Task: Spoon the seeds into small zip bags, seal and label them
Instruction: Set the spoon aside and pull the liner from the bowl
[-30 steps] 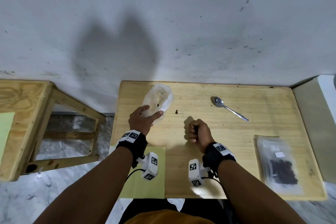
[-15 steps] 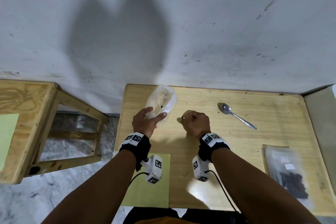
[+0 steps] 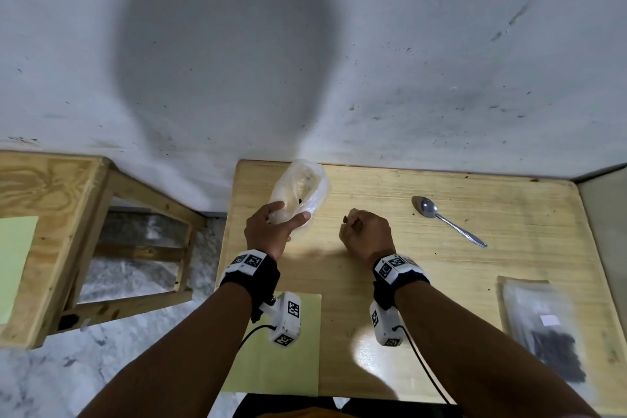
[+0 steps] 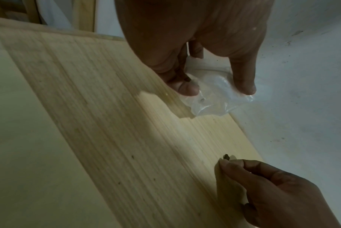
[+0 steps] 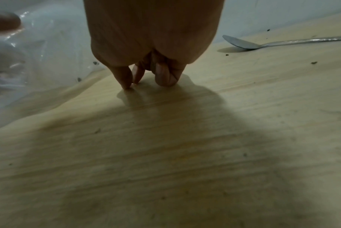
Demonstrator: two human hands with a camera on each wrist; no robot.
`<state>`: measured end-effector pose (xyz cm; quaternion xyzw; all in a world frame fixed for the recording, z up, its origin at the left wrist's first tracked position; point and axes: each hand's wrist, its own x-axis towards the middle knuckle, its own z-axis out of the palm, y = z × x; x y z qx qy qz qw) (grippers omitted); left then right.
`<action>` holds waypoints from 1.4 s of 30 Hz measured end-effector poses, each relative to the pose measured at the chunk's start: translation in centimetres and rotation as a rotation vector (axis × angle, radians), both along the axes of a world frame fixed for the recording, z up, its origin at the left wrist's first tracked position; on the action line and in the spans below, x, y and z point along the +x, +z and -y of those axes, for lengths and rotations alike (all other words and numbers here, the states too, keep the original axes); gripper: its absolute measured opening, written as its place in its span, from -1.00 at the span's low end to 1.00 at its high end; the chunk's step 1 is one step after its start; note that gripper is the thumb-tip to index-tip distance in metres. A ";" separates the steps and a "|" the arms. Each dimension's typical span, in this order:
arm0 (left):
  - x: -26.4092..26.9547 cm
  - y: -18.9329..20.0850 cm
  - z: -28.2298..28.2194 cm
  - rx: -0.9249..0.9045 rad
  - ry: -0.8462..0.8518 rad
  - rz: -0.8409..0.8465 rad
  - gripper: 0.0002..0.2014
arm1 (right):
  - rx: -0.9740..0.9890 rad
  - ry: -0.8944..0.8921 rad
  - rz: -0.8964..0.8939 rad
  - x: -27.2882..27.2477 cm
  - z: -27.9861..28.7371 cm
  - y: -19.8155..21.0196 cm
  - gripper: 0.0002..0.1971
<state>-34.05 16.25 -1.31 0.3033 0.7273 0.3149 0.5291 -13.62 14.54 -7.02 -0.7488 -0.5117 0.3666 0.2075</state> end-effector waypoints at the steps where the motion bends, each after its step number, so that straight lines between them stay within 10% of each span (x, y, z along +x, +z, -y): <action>1: 0.0 0.0 -0.1 0.000 0.002 -0.002 -0.37 | -0.015 -0.018 0.006 0.1 -0.1 0.0 -0.89; 7: 0.2 0.0 -0.2 -0.002 -0.006 -0.010 -0.35 | -0.061 -0.042 0.068 0.0 -0.7 -0.2 -0.70; 21: -0.1 -0.4 -0.6 -0.004 0.011 -0.018 -0.34 | 0.014 0.126 0.033 -0.3 -0.9 0.7 -0.91; 31: 0.1 -0.2 -0.4 -0.001 0.004 -0.001 -0.34 | -0.280 -0.638 -1.143 2.8 -0.3 2.9 -0.90; 34: 0.2 -0.2 -0.3 -0.007 -0.001 0.004 -0.34 | -0.321 -0.595 -1.090 2.8 -0.1 2.9 -0.94; 38: 0.2 -0.3 -0.1 -0.006 0.002 0.001 -0.35 | -0.186 -0.399 -0.563 2.3 -0.7 1.4 -0.71; 42: 0.0 -0.3 -0.1 -0.012 0.008 0.004 -0.36 | -0.066 -0.200 -0.342 1.3 -0.8 0.2 -0.96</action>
